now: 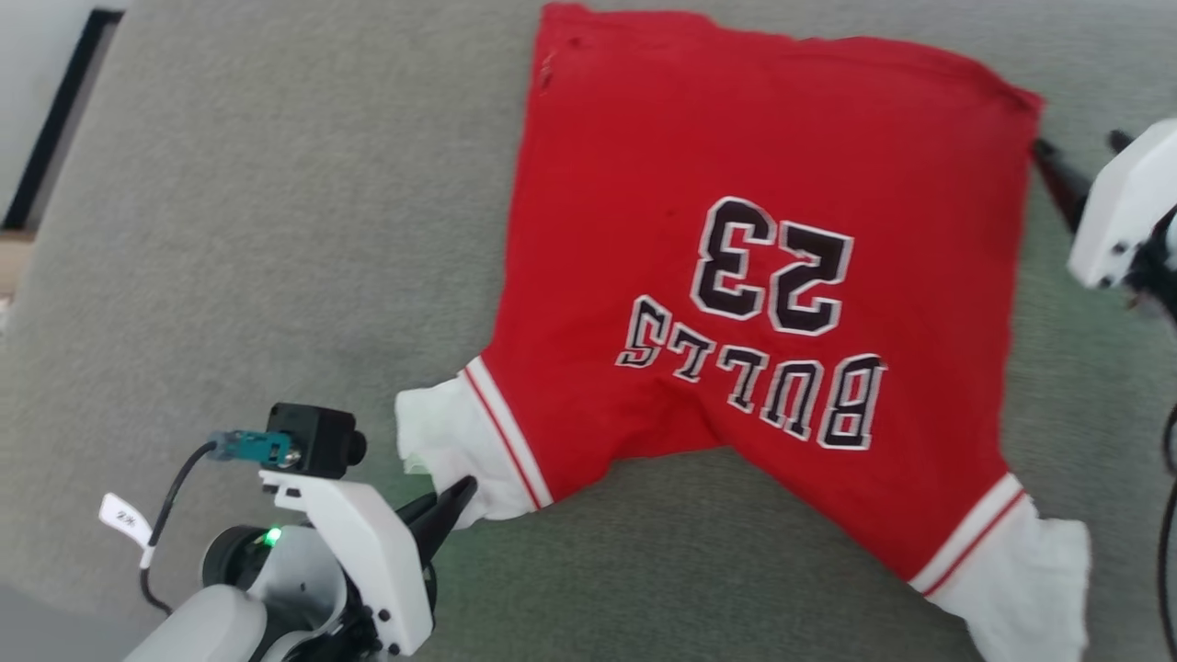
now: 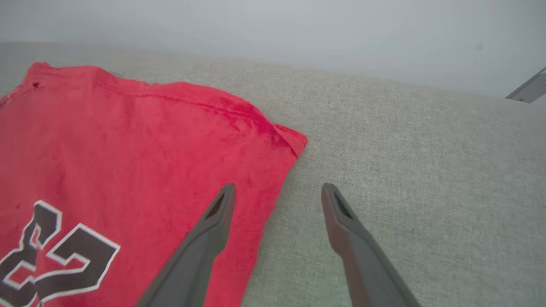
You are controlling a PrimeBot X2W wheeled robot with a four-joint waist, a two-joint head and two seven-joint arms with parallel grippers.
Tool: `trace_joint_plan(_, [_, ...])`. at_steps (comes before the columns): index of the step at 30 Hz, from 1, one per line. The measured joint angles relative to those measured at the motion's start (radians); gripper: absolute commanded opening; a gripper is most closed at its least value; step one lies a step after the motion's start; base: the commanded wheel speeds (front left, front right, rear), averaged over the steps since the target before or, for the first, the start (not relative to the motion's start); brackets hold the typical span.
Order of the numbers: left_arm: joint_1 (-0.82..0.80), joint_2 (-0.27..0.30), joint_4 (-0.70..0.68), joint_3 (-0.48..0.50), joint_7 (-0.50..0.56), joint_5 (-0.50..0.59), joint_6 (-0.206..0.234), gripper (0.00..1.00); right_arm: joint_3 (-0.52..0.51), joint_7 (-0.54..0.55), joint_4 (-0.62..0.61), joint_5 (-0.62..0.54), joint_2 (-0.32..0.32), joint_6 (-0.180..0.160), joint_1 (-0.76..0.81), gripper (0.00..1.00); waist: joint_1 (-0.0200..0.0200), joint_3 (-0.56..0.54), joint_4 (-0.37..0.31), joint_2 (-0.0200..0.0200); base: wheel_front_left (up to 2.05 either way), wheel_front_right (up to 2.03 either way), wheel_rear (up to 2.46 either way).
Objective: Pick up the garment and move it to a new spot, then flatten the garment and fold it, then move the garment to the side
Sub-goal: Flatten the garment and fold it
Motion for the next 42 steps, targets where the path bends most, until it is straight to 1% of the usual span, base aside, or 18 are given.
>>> trace_joint_plan(4, [-0.023, -0.020, 0.019, -0.013, 0.001, 0.000, -0.019, 0.00, -0.005, 0.046, 0.153, -0.041, -0.032, 0.000, -0.099, 1.00, 0.0000, 0.023, 0.041, 0.0000, 0.00, 0.00, 0.00])
trace_joint_plan(7, [-0.038, -0.031, 0.032, -0.019, 0.001, 0.000, -0.034, 0.00, -0.009, 0.081, 0.250, -0.061, -0.045, 0.000, -0.168, 1.00, 0.0000, 0.043, 0.067, 0.0000, 0.00, 0.00, 0.00])
trace_joint_plan(12, [-0.069, -0.055, 0.054, -0.030, 0.001, 0.000, -0.057, 0.00, -0.036, 0.130, 0.402, -0.081, -0.045, 0.000, -0.278, 1.00, 0.0000, 0.078, 0.103, 0.0000, 0.00, 0.00, 0.00])
trace_joint_plan(15, [-0.084, -0.066, 0.070, -0.032, 0.001, 0.000, -0.068, 0.00, -0.045, 0.199, 0.492, -0.092, -0.042, 0.000, -0.336, 1.00, 0.0000, 0.095, 0.117, 0.0000, 0.00, 0.00, 0.00])
trace_joint_plan(16, [-0.086, -0.068, 0.076, -0.033, 0.001, 0.000, -0.071, 0.00, -0.035, 0.226, 0.513, -0.095, -0.043, 0.000, -0.354, 0.87, 0.0000, 0.098, 0.120, 0.0000, 0.00, 0.00, 0.00])
trace_joint_plan(17, [-0.087, -0.070, 0.079, -0.032, 0.000, 0.000, -0.072, 0.00, -0.019, 0.247, 0.524, -0.102, -0.045, 0.000, -0.368, 0.36, 0.0000, 0.100, 0.120, 0.0000, 0.00, 0.00, 0.00])
trace_joint_plan(18, [-0.087, -0.072, 0.083, -0.032, -0.001, -0.002, -0.074, 0.00, -0.009, 0.251, 0.532, -0.108, -0.047, 0.000, -0.375, 0.00, 0.0000, 0.102, 0.119, 0.0000, 0.00, 0.00, 0.00])
trace_joint_plan(21, [-0.089, -0.074, 0.095, -0.027, -0.007, -0.003, -0.075, 0.00, 0.015, 0.257, 0.544, -0.094, -0.049, 0.000, -0.380, 0.00, 0.0000, 0.103, 0.109, 0.0000, 0.00, 0.00, 0.00])
trace_joint_plan(24, [-0.089, -0.063, 0.103, -0.013, -0.017, -0.005, -0.075, 0.00, 0.057, 0.243, 0.537, -0.066, -0.047, 0.000, -0.380, 0.00, 0.0000, 0.099, 0.089, 0.0000, 0.00, 0.00, 0.00])
trace_joint_plan(27, [-0.088, -0.045, 0.107, 0.004, -0.027, -0.005, -0.066, 0.00, 0.121, 0.238, 0.493, -0.019, -0.047, 0.000, -0.361, 0.00, 0.0000, 0.091, 0.060, 0.0000, 0.00, 0.00, 0.00])
trace_joint_plan(28, [-0.088, -0.045, 0.107, 0.004, -0.027, -0.005, -0.066, 0.00, 0.121, 0.238, 0.493, -0.019, -0.047, 0.000, -0.361, 0.00, 0.0000, 0.091, 0.060, 0.0000, 0.00, 0.00, 0.00])
trace_joint_plan(29, [-0.088, -0.039, 0.105, 0.011, -0.029, -0.005, -0.062, 0.00, 0.141, 0.238, 0.472, 0.009, -0.048, 0.000, -0.349, 0.00, 0.0000, 0.087, 0.048, 0.0000, 0.00, 0.00, 0.00])
trace_joint_plan(33, [-0.074, -0.004, 0.093, 0.039, -0.038, -0.004, -0.044, 0.00, 0.223, 0.243, 0.350, 0.126, -0.064, 0.000, -0.284, 0.00, 0.0000, 0.071, -0.005, 0.0000, 0.00, 0.00, 0.00])
trace_joint_plan(36, [-0.054, 0.026, 0.080, 0.060, -0.046, -0.004, -0.026, 0.00, 0.286, 0.257, 0.231, 0.200, -0.092, 0.000, -0.221, 0.00, 0.0000, 0.057, -0.051, 0.0000, 0.00, 0.00, 0.00])
trace_joint_plan(40, [-0.038, 0.060, 0.067, 0.078, -0.047, -0.004, -0.008, 0.00, 0.326, 0.299, 0.058, 0.300, -0.134, 0.000, -0.125, 0.00, 0.0000, 0.038, -0.114, -0.0001, 0.00, 0.00, 0.00])
trace_joint_plan(42, [-0.033, 0.077, 0.064, 0.083, -0.044, -0.001, -0.002, 0.00, 0.329, 0.323, -0.031, 0.342, -0.152, 0.000, -0.064, 0.00, 0.0000, 0.028, -0.143, 0.0000, 0.00, 0.00, 0.00])
